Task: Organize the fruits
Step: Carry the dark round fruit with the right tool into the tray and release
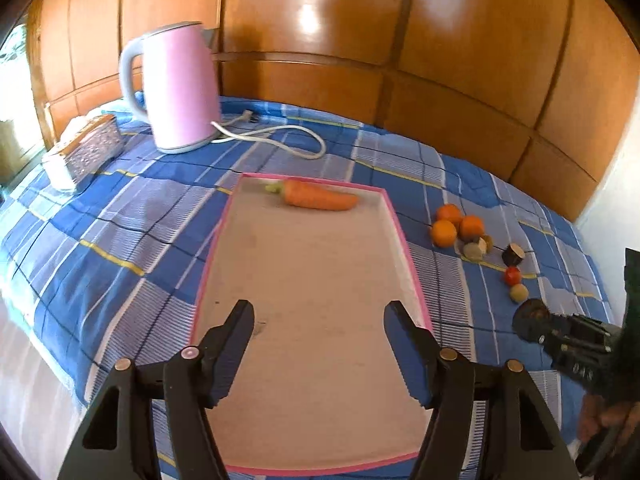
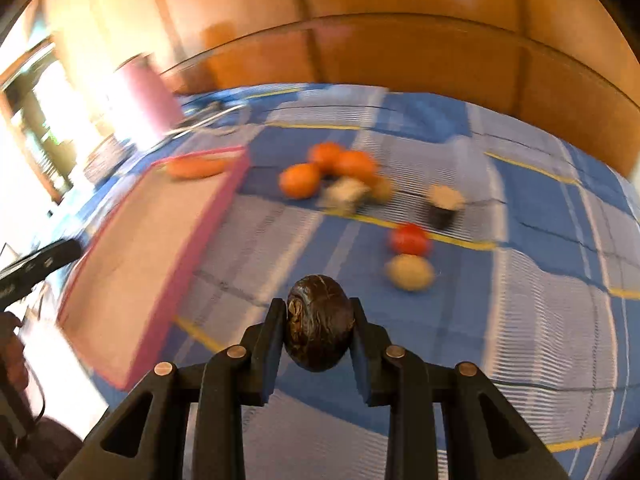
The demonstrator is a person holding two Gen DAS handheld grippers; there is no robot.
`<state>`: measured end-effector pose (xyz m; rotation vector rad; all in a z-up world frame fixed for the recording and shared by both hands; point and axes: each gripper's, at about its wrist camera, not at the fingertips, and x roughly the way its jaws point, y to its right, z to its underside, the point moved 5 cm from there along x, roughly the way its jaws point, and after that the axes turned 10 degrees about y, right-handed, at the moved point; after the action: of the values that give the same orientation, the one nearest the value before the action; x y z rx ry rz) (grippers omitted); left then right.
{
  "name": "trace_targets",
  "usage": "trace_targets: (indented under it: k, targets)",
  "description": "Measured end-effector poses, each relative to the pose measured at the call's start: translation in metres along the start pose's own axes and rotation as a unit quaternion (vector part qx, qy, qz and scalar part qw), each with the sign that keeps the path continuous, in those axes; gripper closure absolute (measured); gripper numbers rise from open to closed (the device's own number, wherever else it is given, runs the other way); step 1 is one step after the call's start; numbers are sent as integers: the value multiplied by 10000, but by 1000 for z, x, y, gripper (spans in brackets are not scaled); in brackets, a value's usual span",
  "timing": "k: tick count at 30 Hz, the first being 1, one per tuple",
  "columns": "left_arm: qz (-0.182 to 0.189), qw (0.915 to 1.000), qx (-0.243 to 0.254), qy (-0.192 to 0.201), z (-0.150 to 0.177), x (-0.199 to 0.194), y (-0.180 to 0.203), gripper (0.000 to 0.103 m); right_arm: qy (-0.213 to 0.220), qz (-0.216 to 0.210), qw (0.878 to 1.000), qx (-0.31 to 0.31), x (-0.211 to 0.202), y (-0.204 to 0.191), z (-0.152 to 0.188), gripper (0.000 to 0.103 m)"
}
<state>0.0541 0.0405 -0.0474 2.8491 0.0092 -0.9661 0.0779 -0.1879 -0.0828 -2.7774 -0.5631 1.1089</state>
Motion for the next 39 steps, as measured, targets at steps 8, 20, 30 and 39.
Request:
trace_targets:
  k: [8, 20, 30, 39]
  targets:
    - [-309, 9991, -281, 29, 0, -4, -31, 35, -128, -876, 9948, -510, 9, -69, -9, 73]
    - [-468, 9971, -597, 62, -1, -9, -55, 28, -340, -1275, 9891, -646, 45, -122, -31, 73]
    - [-450, 9975, -544, -40, 3, -4, -54, 27, -319, -1084, 9924, -496, 84, -139, -50, 71]
    - [-403, 9975, -573, -99, 5, -1, -50, 27, -171, -824, 9951, -510, 72, -131, -41, 70]
